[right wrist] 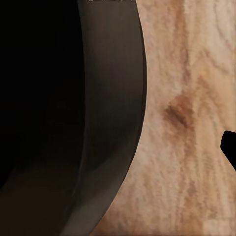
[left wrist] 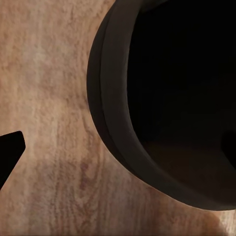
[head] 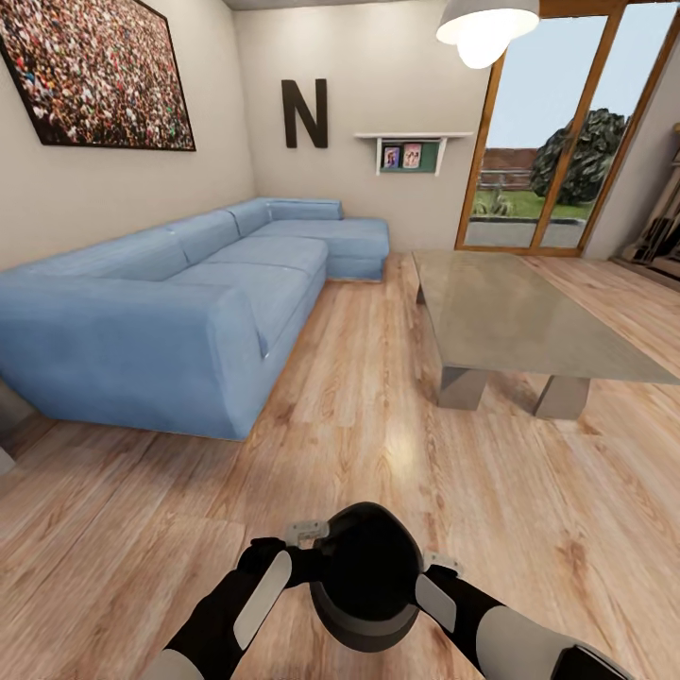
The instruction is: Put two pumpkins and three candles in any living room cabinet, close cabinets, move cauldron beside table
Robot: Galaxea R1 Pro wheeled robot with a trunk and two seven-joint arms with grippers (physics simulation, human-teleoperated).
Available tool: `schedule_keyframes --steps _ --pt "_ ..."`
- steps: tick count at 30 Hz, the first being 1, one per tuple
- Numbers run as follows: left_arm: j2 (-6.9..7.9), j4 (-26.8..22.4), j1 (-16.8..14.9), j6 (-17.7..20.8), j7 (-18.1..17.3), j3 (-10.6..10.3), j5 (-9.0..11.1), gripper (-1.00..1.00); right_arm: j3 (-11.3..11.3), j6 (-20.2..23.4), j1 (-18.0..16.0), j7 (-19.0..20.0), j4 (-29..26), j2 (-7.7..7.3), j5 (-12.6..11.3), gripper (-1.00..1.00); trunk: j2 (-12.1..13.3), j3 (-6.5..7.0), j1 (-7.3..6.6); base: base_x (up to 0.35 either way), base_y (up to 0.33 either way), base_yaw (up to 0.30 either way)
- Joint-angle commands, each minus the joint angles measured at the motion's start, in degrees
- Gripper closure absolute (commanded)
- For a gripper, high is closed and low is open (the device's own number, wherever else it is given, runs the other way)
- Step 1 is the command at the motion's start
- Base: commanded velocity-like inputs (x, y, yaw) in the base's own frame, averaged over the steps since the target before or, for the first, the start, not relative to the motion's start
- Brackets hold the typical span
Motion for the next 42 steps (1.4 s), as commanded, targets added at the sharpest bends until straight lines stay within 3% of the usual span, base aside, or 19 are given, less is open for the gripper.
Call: schedule_keyframes --steps 1,7,14,22,25,31,42 --pt "0.02 -0.04 -0.03 0.09 0.55 -0.11 0.61 -1.0 0.38 0.25 -0.04 -0.36 -0.12 -0.03 -0.24 -1.0 -0.02 -0.05 -0.01 0.0 0.0 0.0" --pt "0.02 0.15 -0.03 0.09 0.47 -0.21 0.61 -1.0 0.38 0.25 -0.04 -0.34 -0.13 0.04 -0.19 -1.0 -0.09 -1.16 0.12 0.0 0.0 0.0" --pt "0.02 0.23 -0.03 -0.13 0.45 -0.2 0.88 -1.0 0.38 0.25 -0.04 -0.28 -0.21 0.04 -0.19 -1.0 -0.09 -1.16 0.12 0.0 0.0 0.0" --pt "-0.1 3.12 -0.13 -3.2 0.45 -0.29 0.88 -1.0 0.38 0.21 -0.04 -0.28 -0.28 0.01 -0.1 -1.0 -0.09 -1.16 0.12 0.0 0.0 0.0" --pt "-0.77 5.67 -0.67 -4.97 0.37 -0.34 0.7 -1.0 0.38 0.18 -0.04 -0.28 -0.42 -0.03 -0.1 -1.0 -0.09 -1.16 0.12 0.0 0.0 0.0" --pt "-1.28 14.42 -3.91 -9.95 -4.95 -0.67 0.41 -1.0 0.38 0.18 -0.04 -0.28 -0.47 -0.04 -0.1 -1.0 -0.09 -1.16 0.12 0.0 0.0 0.0" --pt "-1.3 15.72 -4.34 -10.8 -6.48 -0.73 0.35 -1.0 0.38 0.17 -0.04 -0.28 -0.56 -0.04 -0.1 -1.0 -0.12 -1.6 0.17 0.0 0.0 0.0"
